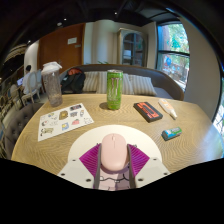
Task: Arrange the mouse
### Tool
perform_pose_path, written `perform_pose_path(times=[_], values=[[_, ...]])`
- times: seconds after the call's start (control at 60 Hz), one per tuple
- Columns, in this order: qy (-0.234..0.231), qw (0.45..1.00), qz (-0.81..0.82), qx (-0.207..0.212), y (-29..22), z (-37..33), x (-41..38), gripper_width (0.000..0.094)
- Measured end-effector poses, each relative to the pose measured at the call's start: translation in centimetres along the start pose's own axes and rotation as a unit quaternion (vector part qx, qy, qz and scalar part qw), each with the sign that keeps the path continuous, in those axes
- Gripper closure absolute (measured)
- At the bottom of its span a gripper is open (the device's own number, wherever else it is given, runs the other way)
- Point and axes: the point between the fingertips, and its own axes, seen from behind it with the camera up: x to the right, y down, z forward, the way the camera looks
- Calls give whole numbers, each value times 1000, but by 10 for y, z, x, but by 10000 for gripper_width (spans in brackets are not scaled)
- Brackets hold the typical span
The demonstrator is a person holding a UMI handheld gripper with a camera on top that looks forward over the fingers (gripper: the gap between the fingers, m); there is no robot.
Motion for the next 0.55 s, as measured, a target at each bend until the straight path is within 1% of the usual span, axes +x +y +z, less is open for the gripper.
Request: perform_pose_path(times=[0.083,0.133,0.15,0.167,0.183,0.217,0.233,0.267,0.3,0.4,0.55], values=[[4,1000,-1,-14,3,0,1,454],[3,999,8,-44,10,-5,1,419],[3,998,15,-55,12,-8,1,378],[3,998,22,-66,14,-12,1,275],[3,997,29,-72,14,-16,1,233],[0,997,40,-72,9,-26,1,80],[0,997,44,-69,6,-31,1,77],[-3,997,47,-69,0,-45,0,101],[-2,996,47,-71,-5,-62,1,97],[16,996,37,-73,-16,-111,9,88],[33,994,41,-100,-2,-179,21,90]])
